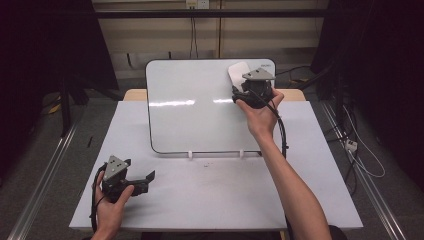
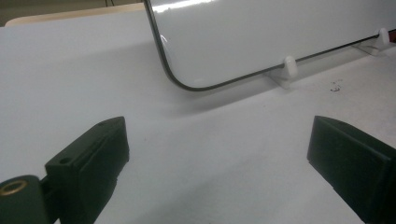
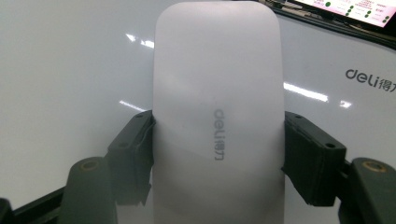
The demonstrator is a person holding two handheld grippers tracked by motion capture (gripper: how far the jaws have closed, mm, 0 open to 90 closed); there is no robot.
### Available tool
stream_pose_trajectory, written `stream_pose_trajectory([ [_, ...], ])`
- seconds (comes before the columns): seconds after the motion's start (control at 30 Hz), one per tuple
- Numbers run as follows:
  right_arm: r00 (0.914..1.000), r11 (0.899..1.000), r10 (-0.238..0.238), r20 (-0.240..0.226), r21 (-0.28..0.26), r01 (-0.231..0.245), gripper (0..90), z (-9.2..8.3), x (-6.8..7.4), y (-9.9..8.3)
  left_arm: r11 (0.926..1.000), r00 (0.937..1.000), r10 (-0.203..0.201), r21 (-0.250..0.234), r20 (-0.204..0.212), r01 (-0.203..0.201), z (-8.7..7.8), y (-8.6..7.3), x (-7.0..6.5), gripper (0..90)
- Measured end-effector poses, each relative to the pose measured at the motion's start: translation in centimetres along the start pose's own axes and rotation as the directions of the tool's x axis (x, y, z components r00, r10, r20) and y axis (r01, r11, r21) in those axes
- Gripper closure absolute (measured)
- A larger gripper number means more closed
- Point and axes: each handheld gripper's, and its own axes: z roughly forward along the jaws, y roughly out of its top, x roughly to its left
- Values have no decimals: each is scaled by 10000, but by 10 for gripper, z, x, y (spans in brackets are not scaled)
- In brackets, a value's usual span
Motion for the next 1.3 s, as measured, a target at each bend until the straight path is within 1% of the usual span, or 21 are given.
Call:
stream_pose_trajectory([
  [0.03,10000,10000,-39,-33,10,39,319,0,0,-1,10000,10000,4,-81,-40,-4,1,0,-1,55],
  [0.1,10000,10000,-8,-98,50,9,319,-1,-1,-4,9999,9999,132,3,-18,-132,1,0,-1,55],
  [0.13,9998,10000,23,-182,31,-23,319,-2,-2,-5,10000,10000,50,-66,-19,-50,2,0,-2,55],
  [0.2,9993,9998,172,-324,-39,-173,319,-3,-5,-7,10000,10000,42,-73,-29,-42,2,0,-2,55],
  [0.27,9993,9996,227,-304,-170,-233,319,-7,-8,-8,9999,10000,53,-97,13,-53,2,0,-2,55],
  [0.3,9993,9994,197,-324,-289,-206,319,-10,-8,-7,10000,10000,91,-2,28,-91,1,1,-2,55],
  [0.33,9997,9993,103,-231,-370,-111,319,-13,-8,-6,9999,10000,62,-104,-3,-62,2,0,-2,55],
  [0.43,9998,9989,-119,-187,-465,110,319,-21,-8,-4,9999,9999,104,-83,-40,-104,1,1,-3,55],
  [0.67,9994,9991,-182,-300,-386,171,319,-28,-14,-17,9999,9999,147,-41,-59,-147,2,1,-4,55],
  [0.8,9992,9991,-163,-378,-388,149,319,-32,-18,-23,9999,9999,96,-56,-63,-96,2,1,-5,55],
  [0.87,9990,9989,-193,-392,-425,176,319,-34,-20,-25,9999,9998,164,-51,-94,-164,2,0,-4,55],
  [0.9,9990,9989,-177,-414,-435,159,319,-35,-21,-27,10000,9999,82,-34,-84,-82,2,0,-4,56],
  [1.0,9988,9991,-174,-456,-390,156,319,-36,-24,-31,10000,10000,6,13,-83,-6,2,-1,-1,55],
  [1.03,9987,9992,-195,-479,-355,178,319,-35,-25,-32,10000,10000,3,98,-12,-3,2,-1,0,55],
  [1.07,9985,9993,-196,-510,-323,180,319,-35,-25,-34,10000,10000,-35,-15,-81,35,2,-1,0,56],
  [1.17,9981,9993,-214,-572,-315,196,319,-37,-26,-37,10000,10000,35,-11,-62,-35,3,-1,0,56],
  [1.23,9976,9991,-308,-615,-313,289,319,-39,-25,-39,10000,10000,-6,-47,-46,5,3,0,-1,56],
  [1.3,9972,9990,-384,-649,-273,366,319,-42,-24,-41,10000,10000,50,-33,-9,-50,3,0,-2,56],
])
